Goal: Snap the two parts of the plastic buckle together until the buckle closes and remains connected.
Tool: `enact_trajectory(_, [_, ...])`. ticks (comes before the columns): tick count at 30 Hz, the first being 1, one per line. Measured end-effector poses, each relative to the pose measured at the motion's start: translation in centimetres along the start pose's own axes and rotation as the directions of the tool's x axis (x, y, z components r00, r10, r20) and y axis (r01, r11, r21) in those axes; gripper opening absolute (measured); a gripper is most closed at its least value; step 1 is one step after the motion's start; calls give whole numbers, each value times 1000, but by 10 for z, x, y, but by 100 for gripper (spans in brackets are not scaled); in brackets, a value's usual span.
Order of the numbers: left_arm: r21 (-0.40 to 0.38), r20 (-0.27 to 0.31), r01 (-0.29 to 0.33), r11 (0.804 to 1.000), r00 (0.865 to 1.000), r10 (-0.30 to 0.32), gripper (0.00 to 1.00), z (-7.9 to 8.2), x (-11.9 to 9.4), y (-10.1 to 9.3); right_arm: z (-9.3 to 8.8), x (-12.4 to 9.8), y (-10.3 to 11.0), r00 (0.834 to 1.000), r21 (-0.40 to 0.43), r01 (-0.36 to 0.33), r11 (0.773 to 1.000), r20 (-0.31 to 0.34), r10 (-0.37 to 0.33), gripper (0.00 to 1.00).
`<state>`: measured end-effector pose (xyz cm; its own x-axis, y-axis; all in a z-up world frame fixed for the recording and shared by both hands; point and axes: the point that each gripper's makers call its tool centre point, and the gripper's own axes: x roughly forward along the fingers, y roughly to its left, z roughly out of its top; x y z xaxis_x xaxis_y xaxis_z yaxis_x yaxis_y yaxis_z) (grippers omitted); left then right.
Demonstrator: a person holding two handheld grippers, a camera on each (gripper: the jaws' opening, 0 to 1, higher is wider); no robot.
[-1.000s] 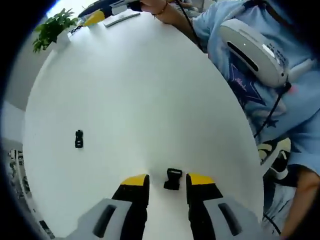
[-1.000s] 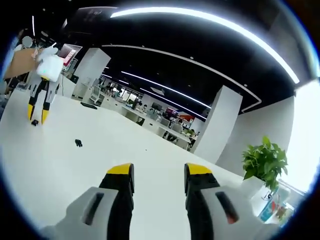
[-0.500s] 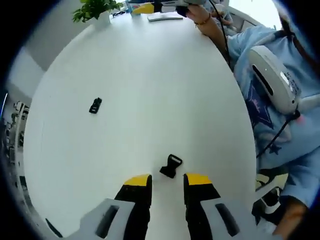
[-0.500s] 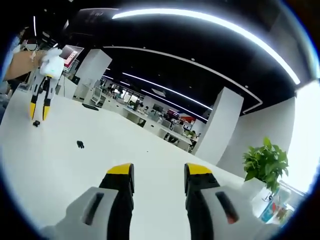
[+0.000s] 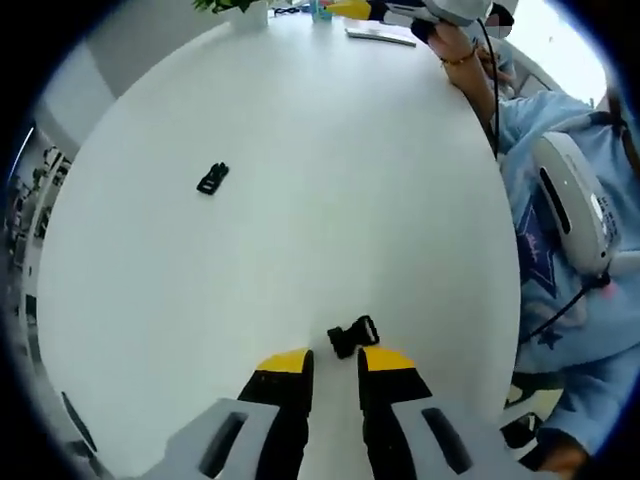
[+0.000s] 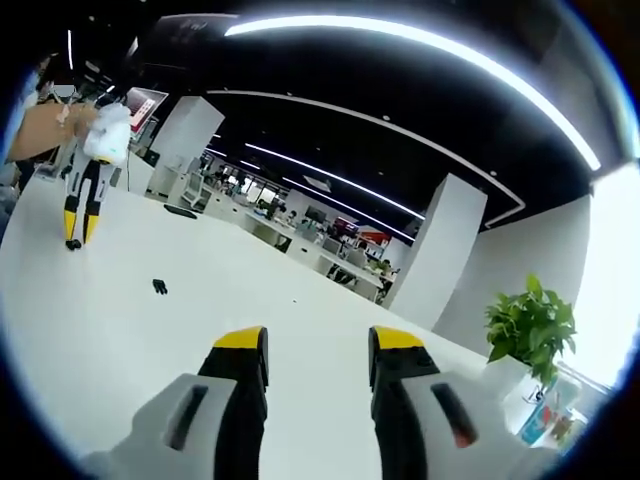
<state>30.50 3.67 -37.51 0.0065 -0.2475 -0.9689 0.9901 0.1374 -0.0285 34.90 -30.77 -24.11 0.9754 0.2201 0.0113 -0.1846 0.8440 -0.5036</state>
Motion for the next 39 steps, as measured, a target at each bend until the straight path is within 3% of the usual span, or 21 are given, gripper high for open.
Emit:
enact_trajectory(21, [128, 5, -44, 991, 999, 44, 16, 5, -2, 18, 0, -2, 2, 1000, -4, -6, 1000, -2, 6, 40])
enact_trajectory(31, [137, 22, -64, 989, 998, 61, 16, 16, 0, 26, 0, -1, 2, 1000, -8, -8, 1000, -2, 8, 40])
enact_trajectory(39, [179, 26, -64, 982, 998, 60, 16, 25, 1, 21, 0, 0, 1, 1000, -7, -5, 1000, -3, 5, 40])
